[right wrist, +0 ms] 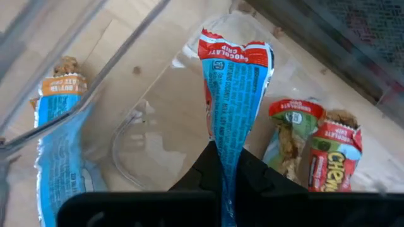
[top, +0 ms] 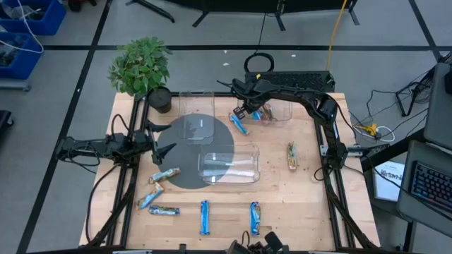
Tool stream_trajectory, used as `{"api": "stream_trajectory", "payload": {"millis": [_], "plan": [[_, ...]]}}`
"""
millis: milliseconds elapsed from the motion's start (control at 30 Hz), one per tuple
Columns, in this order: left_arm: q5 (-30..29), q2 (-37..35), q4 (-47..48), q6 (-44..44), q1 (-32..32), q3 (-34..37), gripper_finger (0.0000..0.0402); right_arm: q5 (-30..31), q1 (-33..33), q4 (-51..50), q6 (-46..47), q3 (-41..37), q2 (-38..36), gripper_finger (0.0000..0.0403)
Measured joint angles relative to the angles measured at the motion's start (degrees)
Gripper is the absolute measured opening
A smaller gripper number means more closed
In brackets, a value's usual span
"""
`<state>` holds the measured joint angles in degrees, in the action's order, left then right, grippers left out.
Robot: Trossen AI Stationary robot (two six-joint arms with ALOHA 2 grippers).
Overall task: Pick and place Granola Bars by type
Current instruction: Put the red granola bar into the top right transparent bin
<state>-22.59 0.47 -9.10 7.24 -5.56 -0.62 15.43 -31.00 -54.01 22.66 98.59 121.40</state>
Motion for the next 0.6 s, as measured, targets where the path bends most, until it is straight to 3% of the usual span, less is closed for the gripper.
{"api": "stream_trajectory", "payload": {"millis": [267,400,600], "plan": [[0.0,0.0,0.0,0.0,0.0,0.0,0.0379,0.0,-0.1,0.2,-0.9,-0.1,-0.1,0.0008],[0.0,0.0,0.0,0.0,0.0,0.0,0.0379,-6.2,-1.1,0.2,-2.5,-0.2,0.1,0.0034],[0.0,0.0,0.0,0.0,0.0,0.0,0.0379,-6.7,-1.8,0.2,-2.0,-0.2,0.1,0.008]]}}
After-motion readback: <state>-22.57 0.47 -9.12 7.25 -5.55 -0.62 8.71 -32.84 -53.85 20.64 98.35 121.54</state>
